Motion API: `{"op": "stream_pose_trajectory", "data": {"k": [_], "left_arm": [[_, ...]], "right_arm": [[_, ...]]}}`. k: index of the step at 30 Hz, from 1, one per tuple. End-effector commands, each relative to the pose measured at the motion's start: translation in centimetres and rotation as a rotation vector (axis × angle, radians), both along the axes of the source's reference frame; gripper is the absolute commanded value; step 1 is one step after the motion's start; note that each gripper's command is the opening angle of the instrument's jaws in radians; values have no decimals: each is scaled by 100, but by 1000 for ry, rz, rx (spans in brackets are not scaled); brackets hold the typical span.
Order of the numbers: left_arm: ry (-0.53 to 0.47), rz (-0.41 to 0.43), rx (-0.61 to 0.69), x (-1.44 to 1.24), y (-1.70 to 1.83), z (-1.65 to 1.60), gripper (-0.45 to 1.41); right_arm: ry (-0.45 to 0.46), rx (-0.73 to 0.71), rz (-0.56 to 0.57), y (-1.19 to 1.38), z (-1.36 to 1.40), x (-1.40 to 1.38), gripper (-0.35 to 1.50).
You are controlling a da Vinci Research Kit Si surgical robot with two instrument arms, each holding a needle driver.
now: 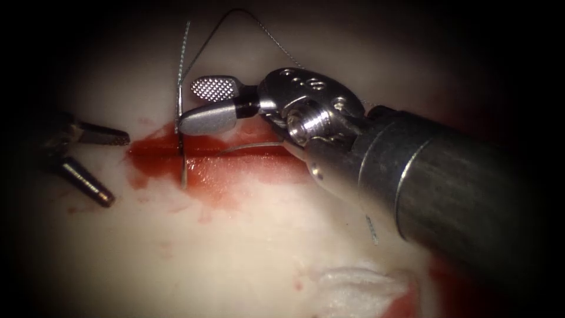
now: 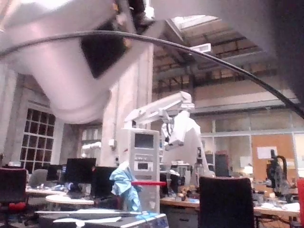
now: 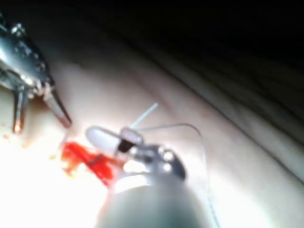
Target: Wound Closure
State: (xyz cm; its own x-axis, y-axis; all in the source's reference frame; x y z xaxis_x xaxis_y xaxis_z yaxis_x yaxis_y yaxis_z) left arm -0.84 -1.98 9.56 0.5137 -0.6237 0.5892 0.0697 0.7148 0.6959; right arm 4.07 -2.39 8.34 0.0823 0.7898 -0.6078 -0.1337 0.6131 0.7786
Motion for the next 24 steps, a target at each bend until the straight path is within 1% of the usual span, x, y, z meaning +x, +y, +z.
{"op": "stream_pose_trajectory", "data": {"k": [1,5,9,11,13,14,15,17,18,20,22,24], "left_arm": [[0,-10,-28,-5,4,-6,32],[-7,-27,-74,-13,-14,-13,25],[-34,-16,-156,-28,-13,-13,25],[-55,10,-238,-35,-10,-11,20],[-75,18,-297,-40,-9,-9,17],[-93,35,-368,-41,-8,-9,15],[-101,38,-408,-42,-7,-9,12],[-100,37,-474,-42,-6,-10,12],[-89,38,-548,-43,-4,-8,17],[-86,33,-587,-44,-3,-7,20],[-88,33,-602,-45,-2,-5,22],[-92,26,-604,-46,-1,-5,25]], "right_arm": [[0,-7,10,13,1,5,121],[-8,-8,29,18,3,-3,121],[-19,-8,59,24,4,-9,123],[-23,-8,70,25,4,-12,123],[-26,-8,76,25,4,-13,123],[-26,-8,76,25,4,-13,123],[-26,-8,76,25,4,-13,123],[-26,-9,75,24,4,-13,125],[-26,-21,72,23,5,-14,126],[-26,-167,31,21,5,-16,125],[-5,-384,-52,20,6,-20,115],[5,-569,-99,19,5,-23,108]]}}
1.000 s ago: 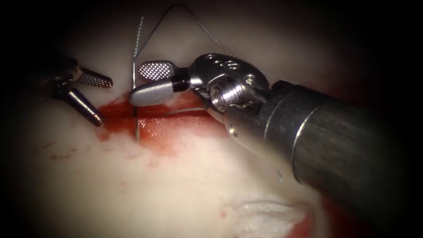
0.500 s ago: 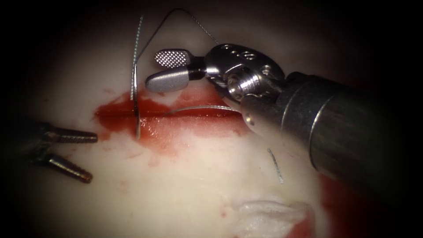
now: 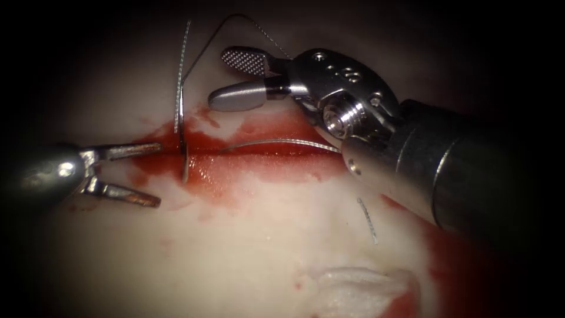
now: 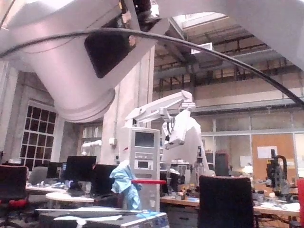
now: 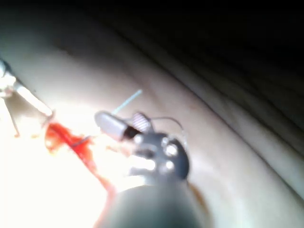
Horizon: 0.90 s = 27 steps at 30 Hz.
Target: Wound Closure
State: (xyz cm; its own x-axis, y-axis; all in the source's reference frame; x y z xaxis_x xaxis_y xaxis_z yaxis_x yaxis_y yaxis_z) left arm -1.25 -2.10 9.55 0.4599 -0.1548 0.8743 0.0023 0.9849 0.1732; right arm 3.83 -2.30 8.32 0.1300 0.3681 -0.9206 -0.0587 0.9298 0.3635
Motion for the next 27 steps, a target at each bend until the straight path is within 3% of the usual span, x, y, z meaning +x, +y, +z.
{"op": "stream_pose_trajectory", "data": {"k": [1,4,7,9,21,24,26,27], "left_arm": [[-6,-10,-4,-6,12,-3,25],[-16,-18,-1,-8,13,-3,27],[-14,-21,0,-9,13,-2,27],[-13,-22,0,-11,13,-1,27],[-51,-13,13,-26,9,-1,24],[-50,-15,13,-28,9,0,22],[-52,-16,12,-28,10,0,20],[-52,-17,12,-29,10,0,19]], "right_arm": [[0,-182,-33,11,6,-1,101],[1,-428,-70,15,3,-3,93],[-12,-541,-68,21,0,-8,95],[-26,-578,-57,23,1,-12,108],[14,-863,-187,21,5,-26,108],[24,-918,-202,21,3,-23,100],[25,-947,-206,21,3,-22,79],[24,-947,-206,21,3,-23,79]]}}
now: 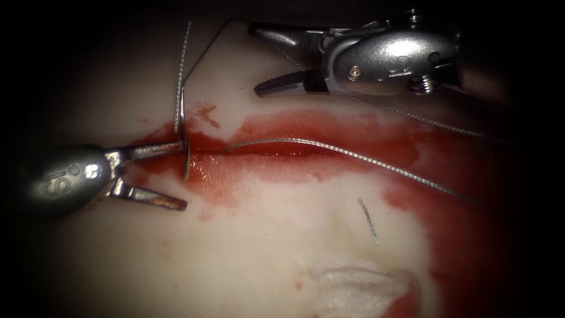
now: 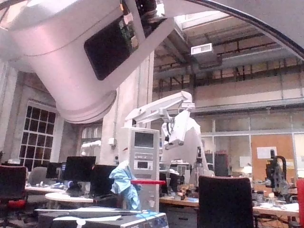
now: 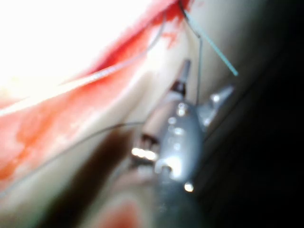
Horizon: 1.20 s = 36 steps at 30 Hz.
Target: Wound Closure
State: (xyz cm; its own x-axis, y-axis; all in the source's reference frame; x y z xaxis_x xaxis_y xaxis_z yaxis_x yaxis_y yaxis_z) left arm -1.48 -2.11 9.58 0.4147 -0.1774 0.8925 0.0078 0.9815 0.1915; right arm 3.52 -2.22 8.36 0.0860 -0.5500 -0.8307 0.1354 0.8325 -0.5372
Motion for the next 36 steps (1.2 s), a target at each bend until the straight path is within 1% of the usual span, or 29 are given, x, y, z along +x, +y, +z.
{"op": "stream_pose_trajectory", "data": {"k": [1,4,6,9,12,13,15,16,17,19,20,25,27,28,30,32,34,36], "left_arm": [[-3,-3,-6,-6,12,-3,17],[-1,-6,-7,-8,14,-1,15],[0,-7,-9,-9,14,1,12],[3,-8,-15,-10,13,6,12],[3,0,-25,-10,11,11,5],[4,-7,-10,-10,10,12,-7],[5,-21,16,-11,10,13,-17],[4,-23,28,-11,11,13,-38],[0,-32,57,-12,12,13,-45],[-7,-22,107,-12,13,14,-45],[-5,-29,161,-12,13,14,-45],[18,-73,309,-10,15,11,-45],[19,-108,426,-9,17,8,-45],[20,-129,502,-8,18,7,-45],[7,-201,717,-6,20,3,-45],[-9,-253,888,-3,22,-2,-45],[-27,-278,976,-1,24,-5,-45],[-59,-319,1110,0,27,-8,-45]], "right_arm": [[0,-7,0,13,-1,8,78],[0,-9,-1,12,0,7,73],[0,-9,-2,12,0,8,73],[-1,-15,1,11,0,9,73],[-6,14,11,11,0,9,71],[-7,19,15,11,-1,10,71],[-9,42,19,11,-1,10,71],[-9,54,20,10,-1,10,69],[-11,65,25,10,-1,10,68],[-14,82,33,9,-2,11,61],[-16,93,38,9,-2,11,58],[-25,172,63,6,-2,12,56],[-26,194,67,5,-2,13,56],[-27,206,70,5,-1,14,56],[-28,211,72,4,-1,16,56],[-28,211,69,3,-2,18,54],[-25,213,61,1,-2,20,54],[-25,213,57,-1,-3,24,49]]}}
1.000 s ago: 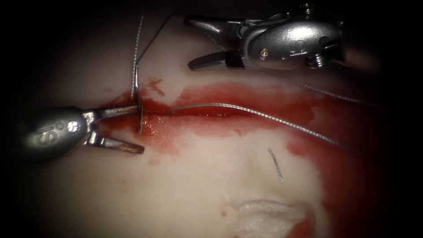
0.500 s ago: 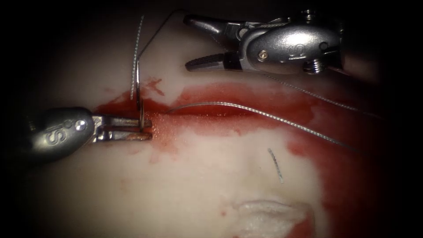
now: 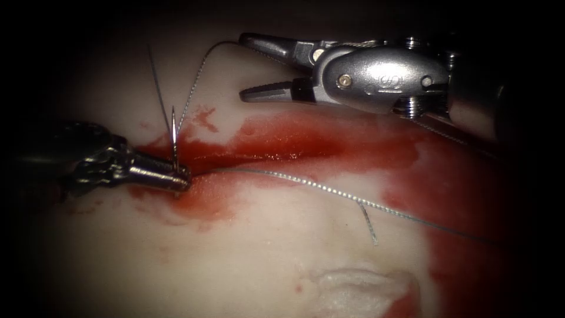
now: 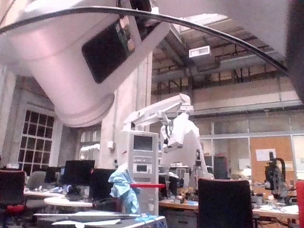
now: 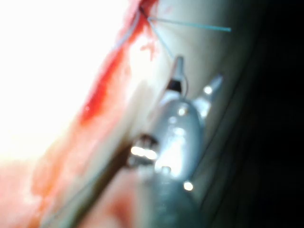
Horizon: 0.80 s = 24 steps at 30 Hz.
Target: Wound Closure
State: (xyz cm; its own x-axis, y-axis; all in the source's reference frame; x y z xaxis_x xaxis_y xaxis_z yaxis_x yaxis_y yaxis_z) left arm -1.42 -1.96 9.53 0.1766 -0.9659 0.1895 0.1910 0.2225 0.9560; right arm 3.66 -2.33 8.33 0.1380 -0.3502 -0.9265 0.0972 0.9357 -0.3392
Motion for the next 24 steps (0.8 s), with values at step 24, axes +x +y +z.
{"op": "stream_pose_trajectory", "data": {"k": [24], "left_arm": [[-224,-411,503,45,61,-36,-45]], "right_arm": [[29,4,-78,-27,-14,60,27]]}}
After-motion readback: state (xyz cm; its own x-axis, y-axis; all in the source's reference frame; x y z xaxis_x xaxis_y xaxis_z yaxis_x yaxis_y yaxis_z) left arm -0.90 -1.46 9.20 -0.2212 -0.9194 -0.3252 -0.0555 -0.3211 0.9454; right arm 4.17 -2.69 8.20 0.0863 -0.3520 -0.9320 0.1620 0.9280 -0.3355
